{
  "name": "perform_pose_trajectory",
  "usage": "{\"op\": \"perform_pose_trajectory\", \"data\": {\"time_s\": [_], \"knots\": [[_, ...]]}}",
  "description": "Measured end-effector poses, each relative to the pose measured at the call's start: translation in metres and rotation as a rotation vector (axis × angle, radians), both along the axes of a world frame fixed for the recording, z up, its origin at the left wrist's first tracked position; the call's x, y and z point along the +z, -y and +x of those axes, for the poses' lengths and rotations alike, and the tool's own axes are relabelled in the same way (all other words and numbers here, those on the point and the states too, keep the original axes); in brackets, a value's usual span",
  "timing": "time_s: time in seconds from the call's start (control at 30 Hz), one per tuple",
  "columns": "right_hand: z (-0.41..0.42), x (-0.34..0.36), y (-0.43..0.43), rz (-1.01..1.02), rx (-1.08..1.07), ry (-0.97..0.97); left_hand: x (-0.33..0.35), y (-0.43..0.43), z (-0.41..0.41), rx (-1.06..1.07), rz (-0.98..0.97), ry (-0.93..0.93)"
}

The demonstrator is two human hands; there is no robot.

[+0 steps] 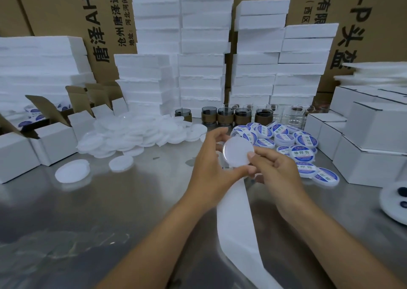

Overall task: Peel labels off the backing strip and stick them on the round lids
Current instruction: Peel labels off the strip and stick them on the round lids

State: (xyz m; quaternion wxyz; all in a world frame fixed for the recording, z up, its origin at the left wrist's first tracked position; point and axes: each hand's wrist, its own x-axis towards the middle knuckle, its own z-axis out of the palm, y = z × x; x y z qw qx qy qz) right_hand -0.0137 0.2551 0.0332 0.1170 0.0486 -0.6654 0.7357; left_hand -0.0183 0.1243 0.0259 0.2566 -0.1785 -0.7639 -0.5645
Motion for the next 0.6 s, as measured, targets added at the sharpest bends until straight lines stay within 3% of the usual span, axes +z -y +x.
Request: {"op": "perform_pose_trajectory", "data": {"time_s": [0.2, 0.33, 0.43, 0.53, 0.6], "knots": [[0.002, -0.001, 0.004, 0.109, 0.143, -0.01, 0.007, 0.008, -0.006, -0.209, 0.526, 0.375], [0.002, -0.003, 0.005, 0.116, 0.153, -0.044, 0.004, 0.006, -0.005, -0.278, 0.46, 0.364], [-0.003, -0.008, 0.003, 0.102, 0.014, -0.054, 0.004, 0.005, -0.007, -0.296, 0.509, 0.358], [-0.008, -0.016, -0.001, 0.28, -0.212, -0.11, 0.006, 0.007, -0.008, -0.294, 0.615, 0.382], [-0.009, -0.021, -0.002, 0.416, -0.231, -0.106, 0.006, 0.009, -0.009, -0.31, 0.695, 0.404]]}}
